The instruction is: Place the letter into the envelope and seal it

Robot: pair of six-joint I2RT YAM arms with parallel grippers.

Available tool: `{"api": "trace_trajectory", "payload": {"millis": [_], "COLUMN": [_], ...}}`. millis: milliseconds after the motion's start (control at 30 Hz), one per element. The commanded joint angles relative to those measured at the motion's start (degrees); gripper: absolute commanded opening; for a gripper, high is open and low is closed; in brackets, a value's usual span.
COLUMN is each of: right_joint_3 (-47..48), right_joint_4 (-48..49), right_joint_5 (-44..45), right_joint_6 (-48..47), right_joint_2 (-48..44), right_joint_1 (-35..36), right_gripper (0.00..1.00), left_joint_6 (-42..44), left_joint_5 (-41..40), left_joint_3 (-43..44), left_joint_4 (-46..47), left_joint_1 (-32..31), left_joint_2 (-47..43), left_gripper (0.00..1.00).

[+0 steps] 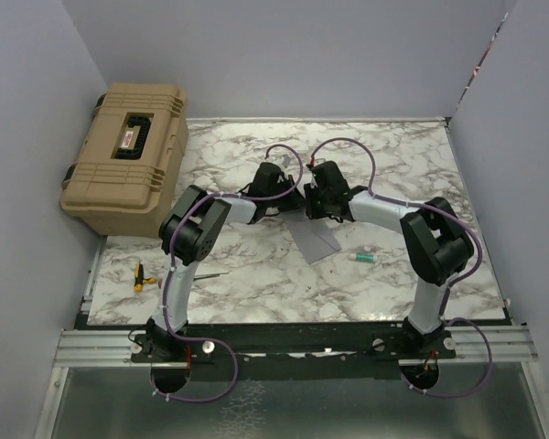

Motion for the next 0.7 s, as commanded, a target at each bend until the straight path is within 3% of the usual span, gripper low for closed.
{"api": "trace_trajectory", "payload": {"millis": [0, 467, 667], "right_joint_3": [2.5, -2.3, -6.0], "right_joint_4": [-2.1, -5.2, -6.7], "right_joint_5": [0.2, -0.8, -2.1], "right_joint_6": [0.7, -4.0, -5.3], "right_joint_2": [3.6, 5.1, 2.5], "right_joint_1": [-0.1, 2.5, 3.0], "right_gripper": [0.27, 0.24, 0.28], "left_joint_6": [-0.4, -1.4, -1.8], "left_joint_5": [-0.5, -0.1, 0.0], "left_joint_3": [-4.0, -3.9, -3.5], "left_joint_4": [-5.2, -4.7, -4.7], "left_joint_1": [0.6, 1.8, 2.2], "left_joint_2": [4.2, 4.6, 4.9], "left_gripper": [0.00, 0.00, 0.00]}}
